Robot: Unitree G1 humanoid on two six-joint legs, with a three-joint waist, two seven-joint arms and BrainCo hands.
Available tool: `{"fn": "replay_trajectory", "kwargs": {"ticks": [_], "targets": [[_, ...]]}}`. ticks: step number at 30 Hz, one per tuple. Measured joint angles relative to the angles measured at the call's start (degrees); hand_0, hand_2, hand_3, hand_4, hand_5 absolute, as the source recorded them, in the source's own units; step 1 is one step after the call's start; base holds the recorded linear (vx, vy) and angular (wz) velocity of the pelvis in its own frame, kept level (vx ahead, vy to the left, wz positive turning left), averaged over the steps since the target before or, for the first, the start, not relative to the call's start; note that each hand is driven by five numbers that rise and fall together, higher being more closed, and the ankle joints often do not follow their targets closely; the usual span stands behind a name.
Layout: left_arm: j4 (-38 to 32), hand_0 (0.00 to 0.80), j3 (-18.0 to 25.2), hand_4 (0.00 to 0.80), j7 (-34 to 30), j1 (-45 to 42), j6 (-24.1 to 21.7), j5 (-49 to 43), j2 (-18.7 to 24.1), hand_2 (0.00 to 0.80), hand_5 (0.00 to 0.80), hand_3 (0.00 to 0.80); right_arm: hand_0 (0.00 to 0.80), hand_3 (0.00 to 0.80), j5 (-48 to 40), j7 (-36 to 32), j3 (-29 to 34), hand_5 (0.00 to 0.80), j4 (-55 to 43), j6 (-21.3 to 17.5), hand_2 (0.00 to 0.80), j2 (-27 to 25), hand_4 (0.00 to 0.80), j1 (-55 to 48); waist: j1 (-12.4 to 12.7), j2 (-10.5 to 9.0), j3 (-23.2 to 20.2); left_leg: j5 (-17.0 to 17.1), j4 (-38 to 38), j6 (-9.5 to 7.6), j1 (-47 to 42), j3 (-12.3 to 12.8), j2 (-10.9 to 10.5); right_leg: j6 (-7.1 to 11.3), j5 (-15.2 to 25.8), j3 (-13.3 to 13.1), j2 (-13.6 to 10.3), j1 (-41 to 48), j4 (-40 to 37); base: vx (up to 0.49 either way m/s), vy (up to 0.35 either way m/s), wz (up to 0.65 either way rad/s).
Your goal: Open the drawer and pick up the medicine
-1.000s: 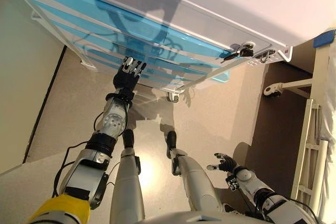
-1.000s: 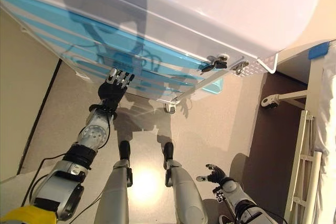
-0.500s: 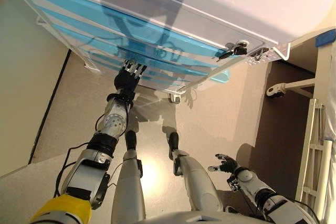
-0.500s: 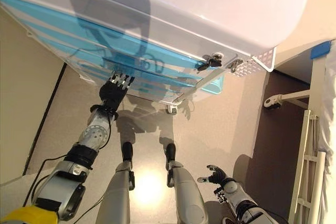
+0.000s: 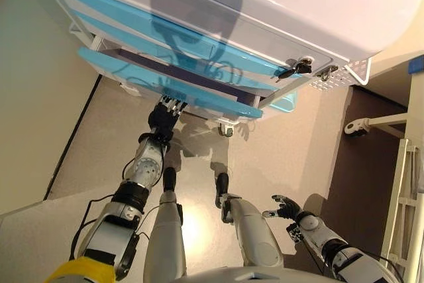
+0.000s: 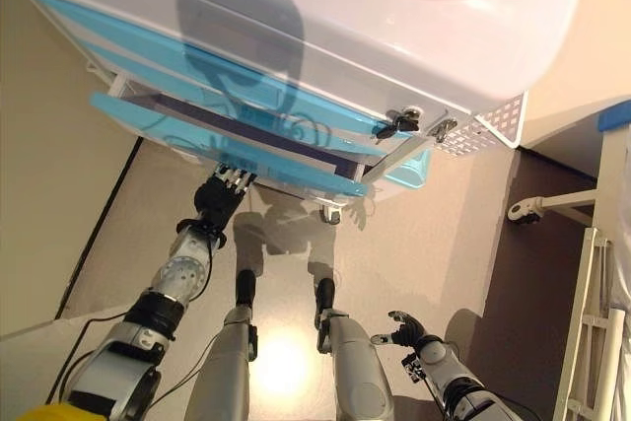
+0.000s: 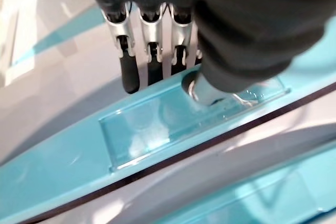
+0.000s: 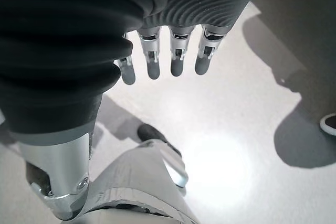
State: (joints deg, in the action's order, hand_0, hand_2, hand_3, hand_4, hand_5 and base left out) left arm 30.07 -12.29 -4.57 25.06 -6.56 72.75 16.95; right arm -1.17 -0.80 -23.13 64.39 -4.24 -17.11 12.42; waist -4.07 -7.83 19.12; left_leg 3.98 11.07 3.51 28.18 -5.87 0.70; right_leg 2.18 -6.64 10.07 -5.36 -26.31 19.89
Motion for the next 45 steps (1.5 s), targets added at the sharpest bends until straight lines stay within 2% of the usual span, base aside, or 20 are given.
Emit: {"fn": "replay_trajectory", "kwargs": {"ticks": [7, 10, 12, 13, 16, 18, 19, 21, 24, 30, 31, 32, 33, 38, 41, 42, 44, 45], "targets": [[-0.98, 0.800, 0.01, 0.800, 0.04, -7.52, 1.44, 0.00, -3.29, 0.800, 0.800, 0.800, 0.000, 0.000, 1.20, 0.18, 0.18, 0.000, -0.37, 0.10, 0.000, -1.59, 0.000, -0.55, 1.83, 1.78, 1.36, 0.38, 0.74, 0.90, -3.83, -3.21, -1.31, -0.91, -5.31, 2.36, -1.77, 3.29, 6.85, -0.010, -0.045, 0.40], [-2.43, 0.800, 0.14, 0.800, -0.01, -11.39, 2.15, 0.02, -3.73, 0.800, 0.800, 0.800, 0.000, 0.000, 1.85, 0.18, 0.56, 0.000, -1.64, 0.17, 0.000, -2.21, 0.000, -0.58, 2.33, 2.15, 2.88, 0.23, 3.42, 1.25, -4.64, -4.19, -2.46, -1.32, -8.29, 3.57, -2.65, 4.88, 11.62, 0.030, -0.075, 0.58], [-2.97, 0.800, 1.15, 0.800, 0.00, -13.91, 2.44, 0.08, -4.68, 0.800, 0.800, 0.800, 0.000, 0.000, 2.84, 0.25, 0.80, 0.000, -1.80, 0.42, 0.000, -2.42, 0.000, -0.85, 3.34, 2.34, 3.47, -1.08, 5.63, 1.74, -5.12, -5.18, -2.81, -1.85, -9.99, 3.97, -3.12, 5.65, 14.32, -0.040, -0.009, 0.29], [-3.66, 0.800, 2.43, 0.800, -0.06, -15.98, 2.53, 0.08, -5.10, 0.800, 0.800, 0.800, 0.000, 0.000, 3.23, 0.24, 1.02, 0.000, -1.77, 0.59, 0.000, -2.51, 0.000, -0.99, 4.46, 2.79, 4.22, -1.54, 6.52, 1.89, -5.75, -5.58, -2.79, -2.35, -10.48, 4.22, -3.19, 6.53, 15.34, -0.095, 0.031, 0.11], [-4.88, 0.800, 4.24, 0.800, -0.48, -19.89, 2.79, 0.06, -5.35, 0.800, 0.800, 0.800, 0.000, 0.000, 4.19, 0.27, 2.54, 0.000, -2.10, 0.89, 0.000, -3.48, 0.000, -1.26, 5.74, 4.14, 5.08, -1.94, 7.03, 2.48, -6.51, -7.08, -2.71, -3.39, -12.01, 5.46, -3.28, 7.67, 16.99, -0.019, 0.000, 0.21], [-5.23, 0.800, 5.26, 0.800, -0.41, -22.54, 3.05, 0.11, -5.55, 0.800, 0.800, 0.800, 0.000, 0.000, 4.57, 0.28, 2.79, 0.000, -2.41, 0.93, 0.000, -4.14, 0.000, -2.18, 6.36, 4.23, 4.92, -2.18, 6.77, 2.71, -7.69, -7.72, -2.63, -4.04, -12.00, 5.60, -3.04, 8.48, 17.15, -0.092, 0.032, 0.10], [-5.88, 0.800, 6.40, 0.800, -0.51, -23.69, 3.21, 0.06, -5.38, 0.800, 0.800, 0.800, 0.000, 0.000, 4.95, 0.33, 3.25, 0.000, -2.26, 1.03, 0.000, -4.43, 0.000, -2.22, 6.65, 4.59, 5.07, -2.18, 7.40, 2.67, -7.45, -8.70, -2.77, -4.37, -12.21, 6.72, -3.19, 8.75, 17.13, -0.017, 0.001, 0.13], [-6.83, 0.800, 6.89, 0.800, -0.54, -25.06, 3.38, 0.07, -5.20, 0.800, 0.800, 0.800, 0.000, 0.000, 5.11, 0.32, 4.41, 0.000, -2.33, 1.26, 0.000, -4.46, 0.000, -3.02, 6.81, 4.82, 5.20, -2.11, 8.40, 2.53, -7.35, -8.98, -2.87, -4.72, -12.39, 7.71, -3.19, 9.32, 17.25, 0.001, -0.004, 0.22], [-7.43, 0.800, 7.16, 0.800, -0.54, -26.34, 4.08, 0.02, -5.28, 0.800, 0.800, 0.800, 0.000, 0.000, 5.78, 0.36, 4.53, 0.000, -2.29, 1.31, 0.000, -4.50, 0.000, -3.98, 7.96, 5.03, 5.09, -2.00, 7.75, 2.40, -7.84, -8.98, -2.87, -4.67, -12.37, 7.97, -3.15, 9.95, 16.93, 0.004, -0.001, 0.06], [-6.33, 0.800, 8.51, 0.800, -0.83, -27.87, 5.26, -0.01, -5.89, 0.800, 0.800, 0.800, 0.000, 0.000, 6.27, 0.14, 5.13, 0.000, -2.20, 1.36, 0.000, -4.26, 0.000, -3.94, 8.03, 5.13, 4.21, -1.93, 6.42, 2.34, -9.46, -8.91, -2.88, -4.20, -12.31, 8.11, -3.32, 11.42, 15.97, 0.008, 0.005, 0.01], [-5.47, 0.700, 8.94, 0.700, -1.16, -27.77, 5.36, -0.02, -6.02, 0.700, 0.700, 0.700, 0.000, 0.000, 6.27, 0.13, 5.30, 0.000, -2.09, 1.40, 0.000, -4.15, 0.000, -3.98, 8.10, 5.15, 3.57, -1.91, 6.37, 2.32, -9.45, -8.89, -2.83, -4.18, -12.28, 8.12, -3.22, 11.38, 15.80, 0.000, 0.000, 0.00], [-5.31, 0.402, 8.99, 0.402, -1.12, -28.10, 5.38, -0.01, -6.02, 0.402, 0.402, 0.402, 0.000, 0.000, 6.27, 0.14, 5.33, 0.000, -2.06, 1.41, 0.000, -4.15, 0.000, -4.15, 7.90, 5.18, 2.99, -1.90, 6.39, 2.33, -9.41, -8.85, -2.81, -4.16, -12.27, 8.08, -3.26, 11.30, 15.75, -0.007, 0.076, -0.03], [-3.27, 0.000, 9.10, 0.000, -1.43, -28.36, 5.39, -0.01, -6.13, 0.000, 0.000, 0.000, 0.000, 0.000, 6.26, 0.14, 5.50, 0.000, -1.78, 1.52, 0.000, -4.14, 0.000, -4.48, 7.77, 5.41, 1.55, -1.93, 6.15, 2.34, -9.41, -8.64, -2.65, -4.16, -12.23, 7.99, -3.15, 11.07, 15.33, -0.014, 0.065, -0.06], [-0.66, 0.000, 11.67, 0.000, -1.44, -29.42, 4.41, -0.01, -7.14, 0.000, 0.000, 0.000, 0.000, 0.000, 6.23, 0.59, 5.62, 0.000, -1.20, 1.79, 0.000, -4.24, 0.000, -5.05, 7.79, 6.30, -1.68, -2.43, 6.35, 2.89, -9.52, -6.86, -1.98, -3.78, -11.74, 5.79, -2.30, 10.50, 14.17, 0.010, 0.070, -0.23], [7.52, 0.000, 15.26, 0.000, -1.80, -27.28, 3.95, -0.03, -6.95, 0.000, 0.000, 0.000, 0.000, 0.000, 6.23, 0.92, 5.76, 0.000, -1.23, 1.80, 0.000, -4.23, 0.000, -4.99, 7.47, 6.40, -2.06, -2.83, 6.64, 2.64, -9.64, -5.69, -1.93, -3.25, -11.44, 4.15, -2.15, 10.06, 14.02, 0.037, 0.067, -0.24], [12.37, 0.000, 17.07, 0.000, -1.46, -26.62, 3.78, -0.04, -6.99, 0.000, 0.000, 0.000, 0.000, 0.000, 6.23, 0.98, 5.81, 0.000, -1.23, 1.81, 0.000, -4.17, 0.000, -4.76, 6.76, 6.26, -2.33, -3.24, 6.78, 2.21, -9.85, -4.85, -1.80, -2.93, -11.28, 3.32, -1.96, 10.03, 13.92, 0.044, 0.065, -0.28], [15.79, 0.000, 18.21, 0.000, -0.93, -27.02, 3.66, -0.05, -6.87, 0.000, 0.000, 0.000, 0.000, 0.000, 6.23, 1.05, 5.90, 0.000, -1.26, 1.80, 0.000, -4.21, 0.000, -4.74, 6.52, 6.02, -2.59, -3.68, 7.15, 1.93, -10.25, -3.61, -1.70, -2.52, -11.12, 2.13, -1.95, 10.02, 13.73, 0.081, 0.113, -0.39], [20.76, 0.000, 19.45, 0.000, -0.84, -26.93, 3.57, -0.34, -6.96, 0.000, 0.000, 0.000, 0.000, 0.000, 6.22, 1.11, 6.57, 0.000, -1.19, 1.80, 0.000, -4.22, 0.000, -5.18, 6.23, 6.00, -3.16, -4.30, 7.38, 1.66, -10.81, -3.12, -1.66, -2.15, -10.62, 0.47, -1.54, 10.05, 13.05, 0.101, 0.124, -0.78]]}}
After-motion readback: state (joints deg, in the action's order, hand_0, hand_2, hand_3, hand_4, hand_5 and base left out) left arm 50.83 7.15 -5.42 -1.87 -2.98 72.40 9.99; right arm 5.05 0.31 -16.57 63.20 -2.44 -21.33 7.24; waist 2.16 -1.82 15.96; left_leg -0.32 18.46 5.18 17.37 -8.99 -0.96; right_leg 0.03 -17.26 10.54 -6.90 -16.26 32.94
